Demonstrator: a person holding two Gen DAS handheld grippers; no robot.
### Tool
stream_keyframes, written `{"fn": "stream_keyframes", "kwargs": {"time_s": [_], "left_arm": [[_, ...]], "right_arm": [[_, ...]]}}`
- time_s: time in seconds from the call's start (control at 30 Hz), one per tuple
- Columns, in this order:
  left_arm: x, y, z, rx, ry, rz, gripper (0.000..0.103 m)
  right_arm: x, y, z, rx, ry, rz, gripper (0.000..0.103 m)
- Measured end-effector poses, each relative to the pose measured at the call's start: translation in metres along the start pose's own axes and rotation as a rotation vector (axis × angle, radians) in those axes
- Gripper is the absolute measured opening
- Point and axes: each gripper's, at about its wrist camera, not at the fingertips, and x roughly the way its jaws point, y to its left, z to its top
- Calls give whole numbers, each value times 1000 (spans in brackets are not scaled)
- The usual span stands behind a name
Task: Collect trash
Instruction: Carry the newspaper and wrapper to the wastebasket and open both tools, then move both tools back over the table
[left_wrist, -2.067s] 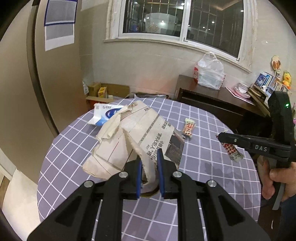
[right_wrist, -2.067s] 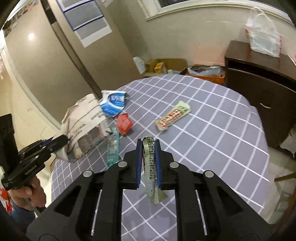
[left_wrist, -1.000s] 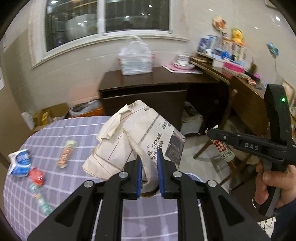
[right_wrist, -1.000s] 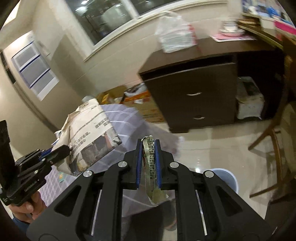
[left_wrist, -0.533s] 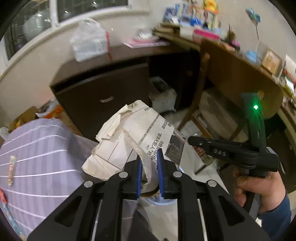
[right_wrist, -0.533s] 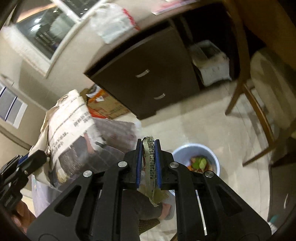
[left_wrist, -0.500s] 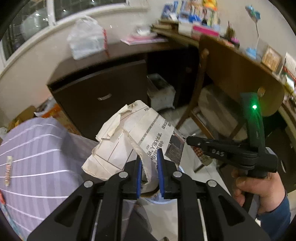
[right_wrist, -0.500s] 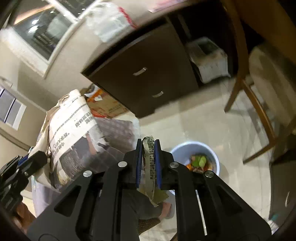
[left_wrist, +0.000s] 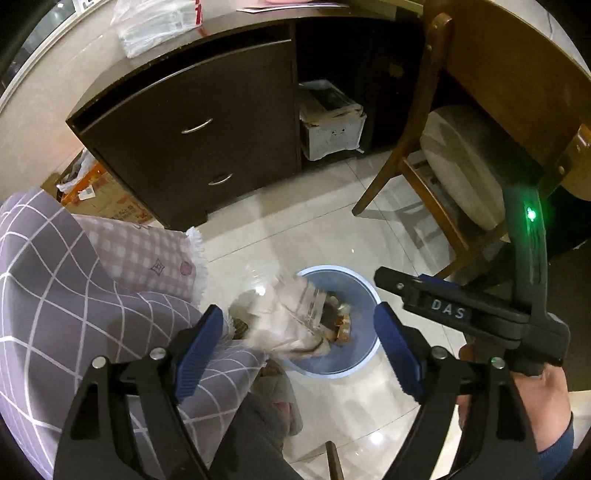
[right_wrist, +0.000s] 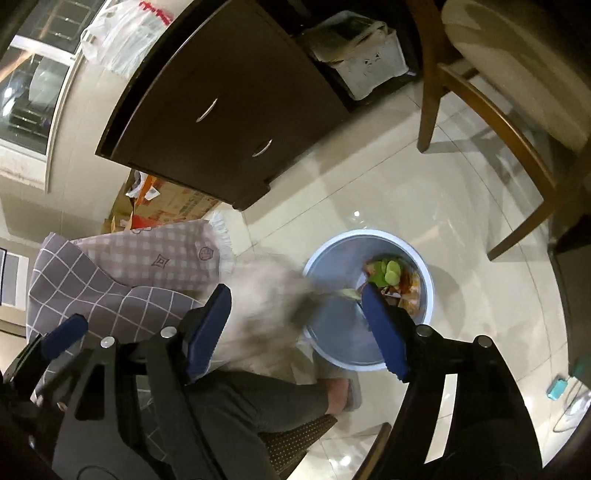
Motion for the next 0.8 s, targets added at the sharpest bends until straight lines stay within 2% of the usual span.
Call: {"fn": "stream_keyframes", "kwargs": {"time_s": [0.1, 0.17, 0.33, 0.47, 0.6, 0.8], "left_arm": [[-8, 6, 4, -11, -12, 2, 85], [-19, 8, 8, -19, -44, -3, 87], [-60, 13, 2, -16, -145, -27, 92], [-106, 25, -7, -18, -255, -21, 94], [-141, 44, -20, -41, -327, -6, 94], [-183, 82, -46, -89, -394, 32, 94]], "right_arm": [[-6, 0, -1, 3, -17, -26, 93], [-12, 3, -3, 2, -28, -28, 96], [-38, 29, -7, -45, -85, -57, 97], [-65, 56, -11, -80, -141, -43, 97], [-93, 100, -15, -163, -188, -24, 97], [-124, 172, -29, -293, -238, 20, 97]]}}
